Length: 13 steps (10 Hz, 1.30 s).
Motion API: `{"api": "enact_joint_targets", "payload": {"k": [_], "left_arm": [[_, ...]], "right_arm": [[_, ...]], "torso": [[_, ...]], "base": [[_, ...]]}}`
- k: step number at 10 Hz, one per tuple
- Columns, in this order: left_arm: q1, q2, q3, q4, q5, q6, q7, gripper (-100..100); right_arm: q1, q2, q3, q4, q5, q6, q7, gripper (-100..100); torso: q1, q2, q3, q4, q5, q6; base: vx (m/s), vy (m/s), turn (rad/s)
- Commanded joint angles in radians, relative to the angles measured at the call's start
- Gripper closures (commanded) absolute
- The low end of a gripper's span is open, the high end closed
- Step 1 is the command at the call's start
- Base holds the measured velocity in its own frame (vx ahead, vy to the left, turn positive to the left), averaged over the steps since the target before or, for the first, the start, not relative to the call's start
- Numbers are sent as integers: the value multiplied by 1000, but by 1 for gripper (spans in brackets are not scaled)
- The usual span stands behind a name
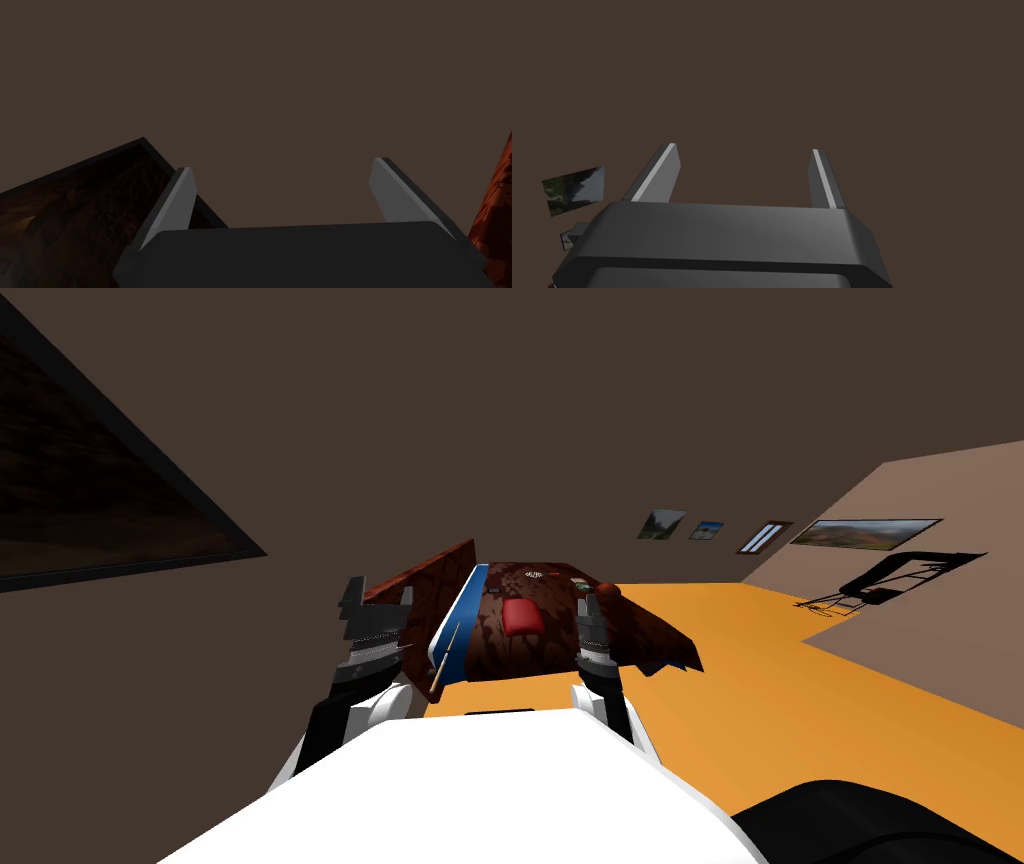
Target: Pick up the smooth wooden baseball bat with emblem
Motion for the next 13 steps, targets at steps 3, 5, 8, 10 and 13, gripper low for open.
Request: {"api": "enact_joint_targets", "payload": {"k": [3, 5, 8, 10, 13], "left_arm": [[5, 86, 5, 23, 15, 30, 17, -100], [9, 128, 11, 47, 30, 61, 34, -100], [19, 173, 22, 92, 60, 121, 69, -100], [27, 193, 31, 127, 85, 170, 97, -100], [41, 208, 47, 188, 126, 250, 145, -100]], "right_arm": [[0, 0, 0, 0, 0, 0, 0, 0], [0, 0, 0, 0, 0, 0, 0, 0], [0, 0, 0, 0, 0, 0, 0, 0], [0, 0, 0, 0, 0, 0, 0, 0], [0, 0, 0, 0, 0, 0, 0, 0]], "torso": [[0, -1, -1, 0, 0, 0], [1, -4, -2, -1, 0, 0], [0, -5, -3, -1, 0, 0], [0, -5, -3, -1, 0, 0], [1, -7, -4, -2, 0, 0]], "base": [[28, -2, 10], [61, 2, 20], [73, -4, 21], [87, -5, 35], [106, 5, 31]]}}
